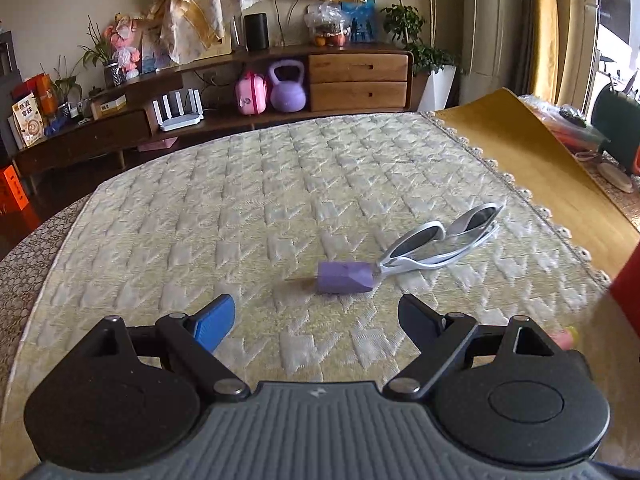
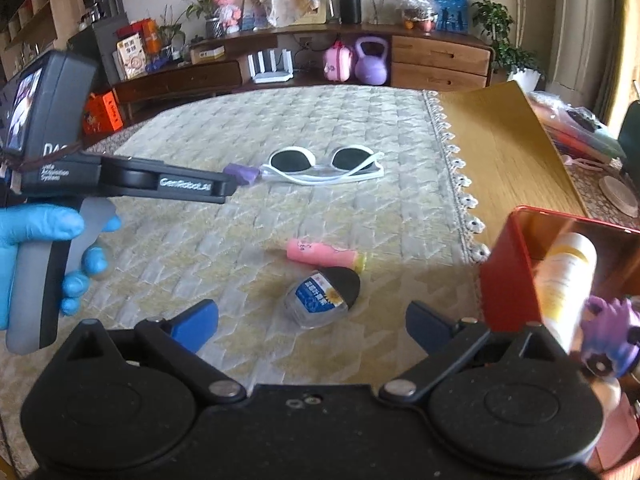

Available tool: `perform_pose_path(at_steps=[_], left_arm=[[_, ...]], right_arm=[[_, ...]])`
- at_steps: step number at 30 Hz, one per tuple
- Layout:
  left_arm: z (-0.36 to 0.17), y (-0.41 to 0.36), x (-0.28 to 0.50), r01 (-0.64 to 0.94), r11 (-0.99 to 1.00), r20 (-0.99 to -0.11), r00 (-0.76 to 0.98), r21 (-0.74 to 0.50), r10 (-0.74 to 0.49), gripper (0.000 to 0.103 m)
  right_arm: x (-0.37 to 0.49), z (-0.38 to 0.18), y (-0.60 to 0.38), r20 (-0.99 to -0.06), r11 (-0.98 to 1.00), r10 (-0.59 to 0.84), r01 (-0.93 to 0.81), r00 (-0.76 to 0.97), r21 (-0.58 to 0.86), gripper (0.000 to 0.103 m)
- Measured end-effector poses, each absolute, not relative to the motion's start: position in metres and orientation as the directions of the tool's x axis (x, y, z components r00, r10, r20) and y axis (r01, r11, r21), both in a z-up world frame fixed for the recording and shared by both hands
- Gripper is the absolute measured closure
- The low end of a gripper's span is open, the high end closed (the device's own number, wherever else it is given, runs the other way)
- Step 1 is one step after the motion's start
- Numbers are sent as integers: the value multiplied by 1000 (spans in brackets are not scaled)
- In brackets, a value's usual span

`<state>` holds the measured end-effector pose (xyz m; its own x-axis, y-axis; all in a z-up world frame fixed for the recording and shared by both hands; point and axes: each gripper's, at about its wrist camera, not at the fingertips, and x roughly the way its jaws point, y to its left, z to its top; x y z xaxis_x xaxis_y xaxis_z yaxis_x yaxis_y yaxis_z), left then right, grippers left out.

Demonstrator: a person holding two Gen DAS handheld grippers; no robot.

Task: Organize rigid objects
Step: 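Move left tool to the lavender block while right tool moves to the clear round case, then close left tool on the lavender block while right tool closes on the clear case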

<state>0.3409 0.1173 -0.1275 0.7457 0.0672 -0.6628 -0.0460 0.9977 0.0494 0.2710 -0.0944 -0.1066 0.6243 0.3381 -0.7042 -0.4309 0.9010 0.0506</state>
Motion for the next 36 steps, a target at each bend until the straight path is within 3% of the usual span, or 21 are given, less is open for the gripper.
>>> perform_pose_path(at_steps=[14, 21, 25, 27, 33, 36], left_arm=[[-149, 120, 369, -53, 996, -660, 747, 65, 83, 14], [-151, 122, 373, -44, 998, -652, 755, 47, 64, 14], [-151, 124, 373, -24, 1000, -652, 758, 19, 31, 29], [-150, 123, 372, -16, 1000, -650, 760, 26, 29, 32], [-146, 121, 371, 4, 1000, -649, 760, 28, 15, 65], [-144, 120, 369, 5, 999, -653, 757, 33, 18, 67]], right_arm=[[293, -124, -82, -730, 890, 342, -453, 592, 50, 21], [295, -126, -80, -732, 893, 325, -449, 599, 30, 24], [292, -127, -78, -729, 894, 306, -449, 612, -2, 31], [290, -127, -78, -727, 897, 289, -441, 623, -21, 36], [285, -126, -78, -723, 895, 281, -444, 631, -39, 51], [283, -125, -80, -724, 899, 280, -437, 630, -33, 52]])
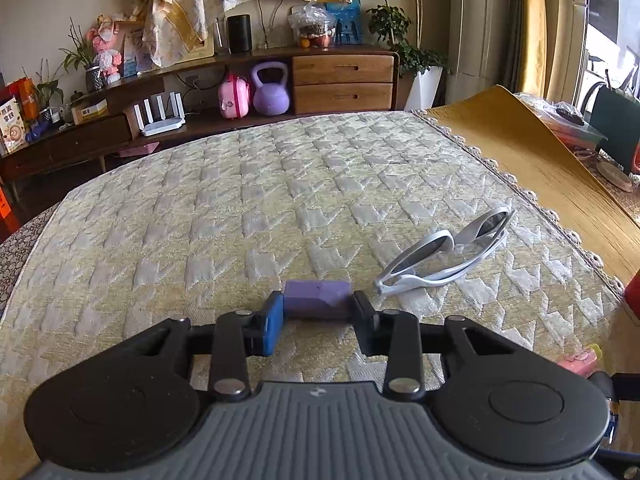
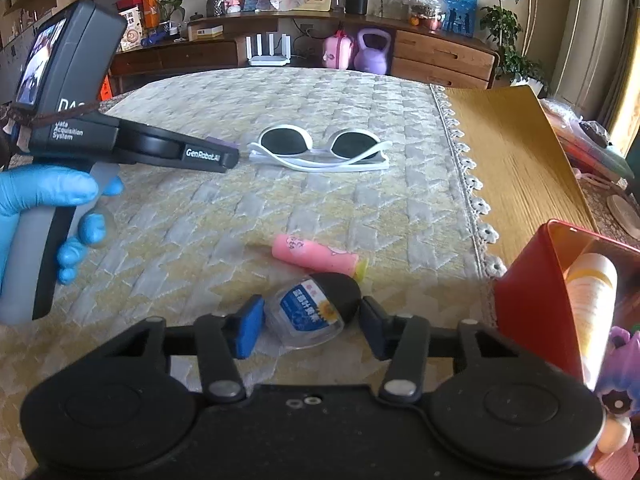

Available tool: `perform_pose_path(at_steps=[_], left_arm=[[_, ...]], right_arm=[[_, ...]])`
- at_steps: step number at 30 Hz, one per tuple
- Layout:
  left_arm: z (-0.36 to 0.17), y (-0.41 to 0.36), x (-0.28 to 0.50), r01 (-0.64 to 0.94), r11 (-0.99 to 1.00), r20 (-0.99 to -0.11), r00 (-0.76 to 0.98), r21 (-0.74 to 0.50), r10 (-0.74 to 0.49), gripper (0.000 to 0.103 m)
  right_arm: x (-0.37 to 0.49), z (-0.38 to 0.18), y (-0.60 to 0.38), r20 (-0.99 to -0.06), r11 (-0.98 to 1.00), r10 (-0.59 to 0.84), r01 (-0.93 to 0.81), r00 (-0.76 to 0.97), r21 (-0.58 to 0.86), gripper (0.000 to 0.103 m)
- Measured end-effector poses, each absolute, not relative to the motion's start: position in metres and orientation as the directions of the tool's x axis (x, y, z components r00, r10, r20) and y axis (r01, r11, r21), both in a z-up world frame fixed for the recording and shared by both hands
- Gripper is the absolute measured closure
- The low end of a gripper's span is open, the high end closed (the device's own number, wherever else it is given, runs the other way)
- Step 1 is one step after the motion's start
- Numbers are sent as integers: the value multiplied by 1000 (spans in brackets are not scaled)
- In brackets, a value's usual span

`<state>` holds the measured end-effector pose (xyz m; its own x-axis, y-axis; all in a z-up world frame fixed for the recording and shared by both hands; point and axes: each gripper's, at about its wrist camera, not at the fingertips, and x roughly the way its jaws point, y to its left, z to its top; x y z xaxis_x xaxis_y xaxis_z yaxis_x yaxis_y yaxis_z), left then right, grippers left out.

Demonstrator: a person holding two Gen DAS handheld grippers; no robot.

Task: Organize rigid objects
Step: 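Close left tool on the lavender block while right tool closes on the clear case, then carry the lavender block with left tool while right tool carries the case over the tin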

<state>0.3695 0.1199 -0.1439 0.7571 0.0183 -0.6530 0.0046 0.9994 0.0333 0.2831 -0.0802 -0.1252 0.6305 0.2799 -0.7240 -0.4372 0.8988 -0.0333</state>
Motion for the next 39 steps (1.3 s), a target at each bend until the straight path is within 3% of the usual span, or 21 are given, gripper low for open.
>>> perform_pose_path(at_steps=[11, 39], left_arm=[[-128, 106, 343, 23, 999, -662, 750, 32, 4, 67], [-45, 10, 219, 237, 971, -651, 734, -20, -192, 67]], right_arm=[[267, -116, -95, -713, 903, 287, -430, 639, -22, 52], [191, -46, -168, -630, 907, 320, -422, 708, -13, 52]])
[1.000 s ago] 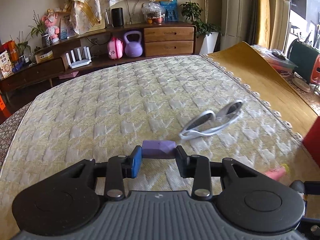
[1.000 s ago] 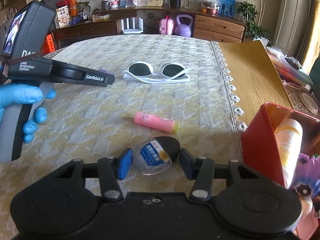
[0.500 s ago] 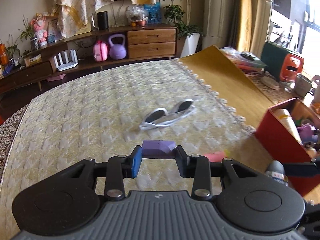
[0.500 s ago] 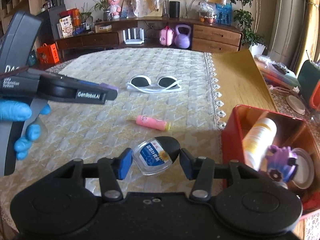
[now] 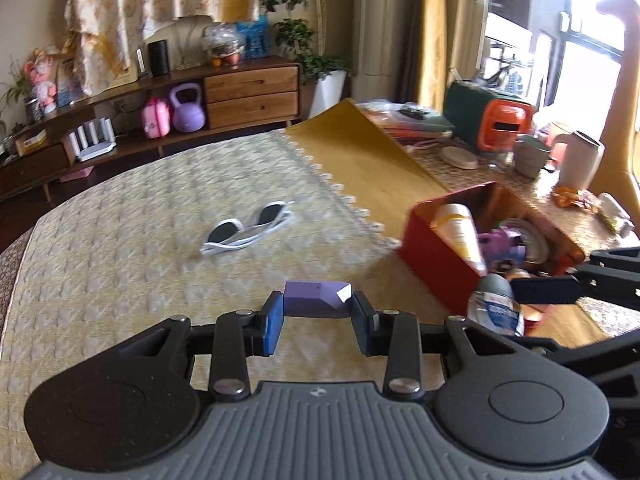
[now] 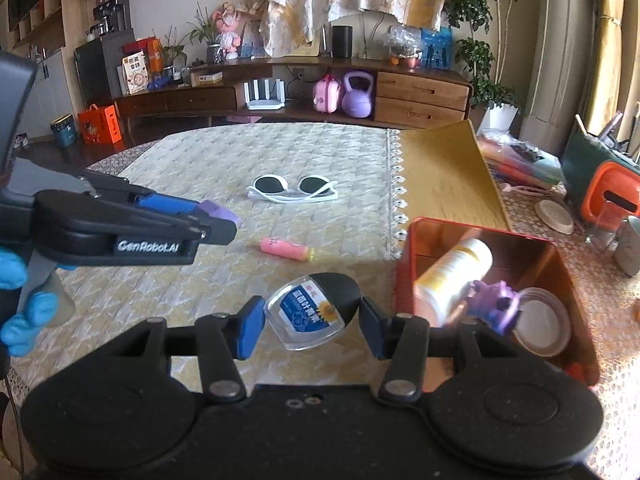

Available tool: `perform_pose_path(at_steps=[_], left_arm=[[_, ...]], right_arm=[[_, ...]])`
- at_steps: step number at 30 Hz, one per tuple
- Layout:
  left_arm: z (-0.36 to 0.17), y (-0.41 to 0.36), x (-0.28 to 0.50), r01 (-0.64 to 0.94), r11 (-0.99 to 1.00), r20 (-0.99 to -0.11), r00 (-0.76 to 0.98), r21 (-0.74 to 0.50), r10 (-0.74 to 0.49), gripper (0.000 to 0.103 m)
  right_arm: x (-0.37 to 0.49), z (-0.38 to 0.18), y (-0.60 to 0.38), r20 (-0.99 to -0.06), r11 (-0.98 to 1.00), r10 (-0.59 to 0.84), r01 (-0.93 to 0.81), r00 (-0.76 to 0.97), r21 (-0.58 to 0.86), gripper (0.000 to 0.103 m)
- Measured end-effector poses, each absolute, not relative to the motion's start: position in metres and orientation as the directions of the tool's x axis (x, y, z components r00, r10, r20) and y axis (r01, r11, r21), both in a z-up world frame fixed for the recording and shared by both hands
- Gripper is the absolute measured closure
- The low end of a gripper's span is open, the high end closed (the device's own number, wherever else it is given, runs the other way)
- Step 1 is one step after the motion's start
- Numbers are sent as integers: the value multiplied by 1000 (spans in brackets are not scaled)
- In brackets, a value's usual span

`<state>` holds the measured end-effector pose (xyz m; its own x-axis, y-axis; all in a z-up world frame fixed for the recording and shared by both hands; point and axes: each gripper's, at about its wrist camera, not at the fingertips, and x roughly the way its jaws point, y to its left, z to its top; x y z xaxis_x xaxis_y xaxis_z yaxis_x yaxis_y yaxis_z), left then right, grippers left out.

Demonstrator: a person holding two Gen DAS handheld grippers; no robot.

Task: Organize rigid objects
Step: 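Carry the lavender block with left tool while right tool carries the case over the tin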

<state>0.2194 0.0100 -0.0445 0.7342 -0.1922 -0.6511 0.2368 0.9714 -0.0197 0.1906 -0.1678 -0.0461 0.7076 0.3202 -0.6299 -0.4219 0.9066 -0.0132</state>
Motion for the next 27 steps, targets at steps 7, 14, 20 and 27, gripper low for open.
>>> perform_pose_path(at_steps=[7, 14, 20, 27], left_arm=[[-28, -25, 202, 309, 950, -629, 732, -36, -262, 67], [-22, -63, 196, 376, 926, -626, 714, -32, -312, 67], [-23, -91, 197, 423, 906, -631, 695, -29, -345, 67], [-37, -123, 206, 468, 884, -657, 659, -23, -366, 67]], right_arm=[[177, -36, -197, -612, 917, 300, -399, 732, -27, 52], [171, -34, -229, -606, 932, 268, -362, 749, -35, 52], [171, -35, -254, -609, 941, 242, -336, 755, -42, 52], [179, -40, -288, -614, 953, 201, -298, 763, -58, 52]])
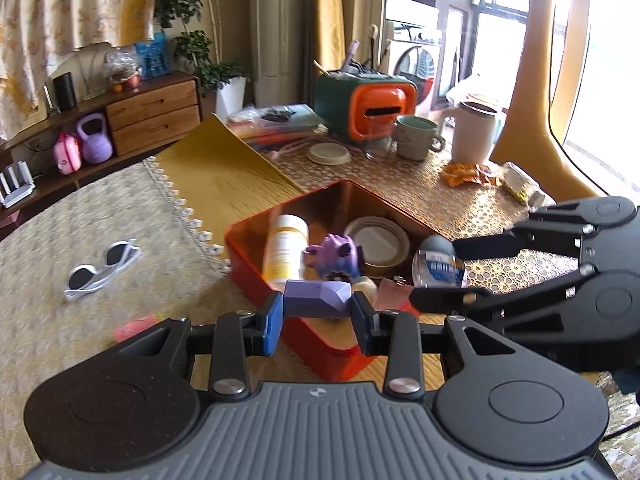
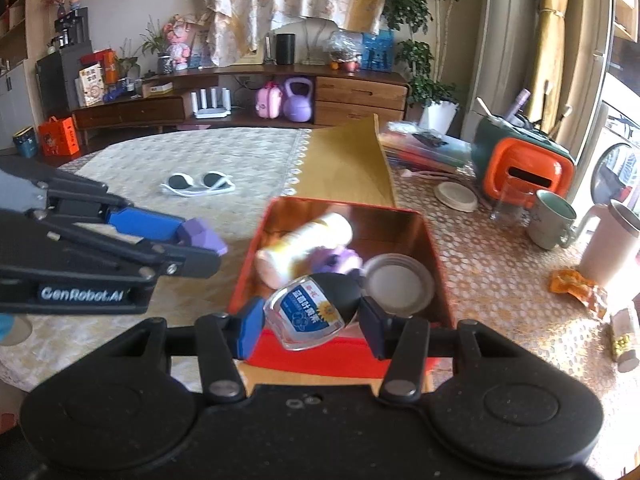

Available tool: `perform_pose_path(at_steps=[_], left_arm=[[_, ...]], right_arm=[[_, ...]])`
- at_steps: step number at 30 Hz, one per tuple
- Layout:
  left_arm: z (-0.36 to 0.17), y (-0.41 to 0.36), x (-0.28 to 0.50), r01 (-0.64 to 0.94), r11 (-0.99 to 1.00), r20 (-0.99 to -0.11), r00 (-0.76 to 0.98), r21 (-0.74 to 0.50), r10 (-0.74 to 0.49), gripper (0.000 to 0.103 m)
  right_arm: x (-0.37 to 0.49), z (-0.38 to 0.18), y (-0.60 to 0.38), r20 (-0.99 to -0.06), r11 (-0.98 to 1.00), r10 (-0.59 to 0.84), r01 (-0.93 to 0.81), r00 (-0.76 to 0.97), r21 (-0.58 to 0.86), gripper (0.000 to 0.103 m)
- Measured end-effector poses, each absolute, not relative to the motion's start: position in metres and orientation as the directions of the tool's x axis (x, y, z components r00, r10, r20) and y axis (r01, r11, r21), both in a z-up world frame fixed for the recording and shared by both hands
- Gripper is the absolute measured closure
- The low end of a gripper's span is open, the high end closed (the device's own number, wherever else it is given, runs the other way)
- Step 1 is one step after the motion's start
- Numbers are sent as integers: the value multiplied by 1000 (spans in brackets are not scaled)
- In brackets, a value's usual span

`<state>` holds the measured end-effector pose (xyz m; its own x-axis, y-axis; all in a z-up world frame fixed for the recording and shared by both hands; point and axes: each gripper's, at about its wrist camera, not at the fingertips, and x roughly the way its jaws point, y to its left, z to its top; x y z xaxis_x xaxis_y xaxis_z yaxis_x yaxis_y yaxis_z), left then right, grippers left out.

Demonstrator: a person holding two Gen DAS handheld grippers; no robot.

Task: Organize rigid objects
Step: 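Carry the lavender block with left tool while right tool carries the case over the tin, then open left tool to drop the lavender block into the tin while right tool releases the clear case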

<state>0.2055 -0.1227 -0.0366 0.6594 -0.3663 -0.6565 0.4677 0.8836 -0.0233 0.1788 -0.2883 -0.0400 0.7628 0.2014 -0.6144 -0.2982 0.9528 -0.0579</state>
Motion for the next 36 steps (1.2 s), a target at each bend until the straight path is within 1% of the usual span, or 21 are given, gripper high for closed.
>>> perform_pose_path(at_steps=[12, 20, 29, 36], left_arm=[[-69, -166, 239, 490, 871, -724, 595, -16, -348, 67], [-85, -185, 262, 495, 869, -762, 565, 7, -316, 67], [-98, -198, 273, 510, 860, -797, 530, 29, -288, 67], [-101, -197, 279, 501, 865, -807, 508, -8, -301, 67]], right_arm=[[218, -58, -325, -643, 967, 167, -252, 747, -42, 52], [248, -67, -329, -657, 965, 172, -260, 734, -38, 52], [277, -82, -331, -693, 965, 182, -263, 697, -11, 52], [281, -90, -325, -709, 958, 181, -286, 682, -31, 52]])
